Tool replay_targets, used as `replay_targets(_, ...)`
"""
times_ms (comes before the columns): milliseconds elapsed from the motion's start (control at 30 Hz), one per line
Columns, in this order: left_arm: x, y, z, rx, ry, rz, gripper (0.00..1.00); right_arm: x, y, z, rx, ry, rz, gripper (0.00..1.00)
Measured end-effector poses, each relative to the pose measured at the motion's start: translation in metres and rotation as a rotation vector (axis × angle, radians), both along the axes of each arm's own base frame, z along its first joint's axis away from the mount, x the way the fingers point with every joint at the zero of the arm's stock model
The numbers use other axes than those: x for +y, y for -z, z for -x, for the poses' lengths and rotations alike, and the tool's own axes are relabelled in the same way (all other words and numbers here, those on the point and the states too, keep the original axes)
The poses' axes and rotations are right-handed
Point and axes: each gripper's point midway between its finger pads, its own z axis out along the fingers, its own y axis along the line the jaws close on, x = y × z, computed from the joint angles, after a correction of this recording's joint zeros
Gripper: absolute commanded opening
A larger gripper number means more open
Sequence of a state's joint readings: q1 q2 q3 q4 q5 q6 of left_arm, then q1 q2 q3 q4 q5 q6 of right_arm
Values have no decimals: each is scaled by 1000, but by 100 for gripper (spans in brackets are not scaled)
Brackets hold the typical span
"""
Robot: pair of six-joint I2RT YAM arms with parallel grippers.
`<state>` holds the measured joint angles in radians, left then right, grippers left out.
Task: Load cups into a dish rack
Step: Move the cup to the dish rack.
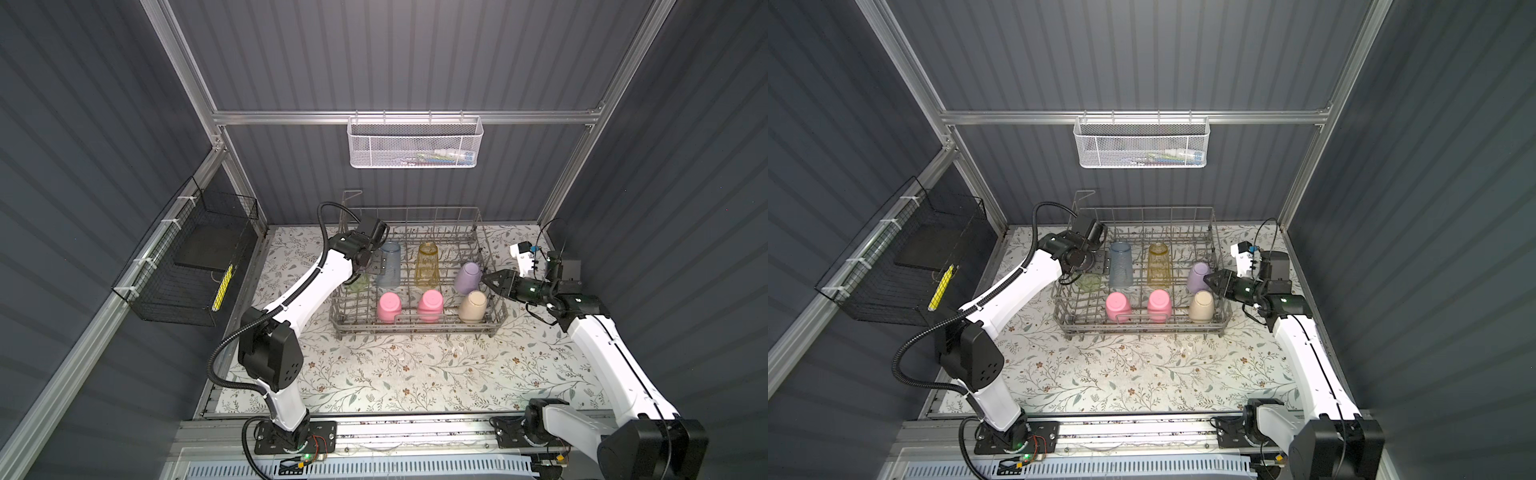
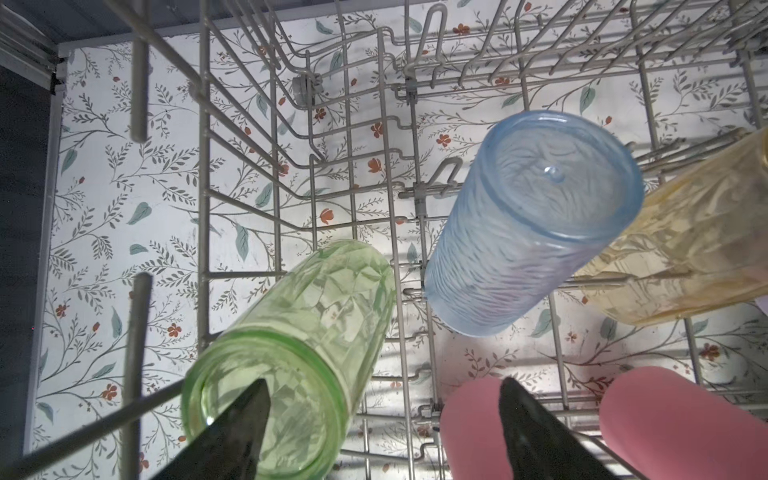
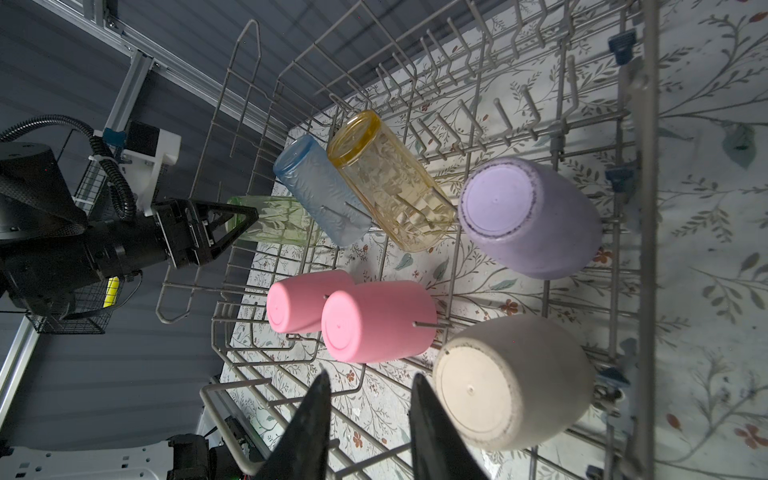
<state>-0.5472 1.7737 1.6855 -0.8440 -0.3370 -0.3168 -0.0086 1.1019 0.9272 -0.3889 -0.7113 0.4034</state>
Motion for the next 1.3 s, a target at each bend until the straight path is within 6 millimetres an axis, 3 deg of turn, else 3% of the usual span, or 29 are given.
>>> replay_targets(600,6,-4,-9,-27,-16,-54,88,0,-1,1,-5,0,0,34)
replay_targets(1067,8,-64,-3,-173,11,21,90,0,-1,1,-5,0,0,34)
replay_targets(1300,2,-84,5,-228,59,91,91,0,-1,1,-5,0,0,34)
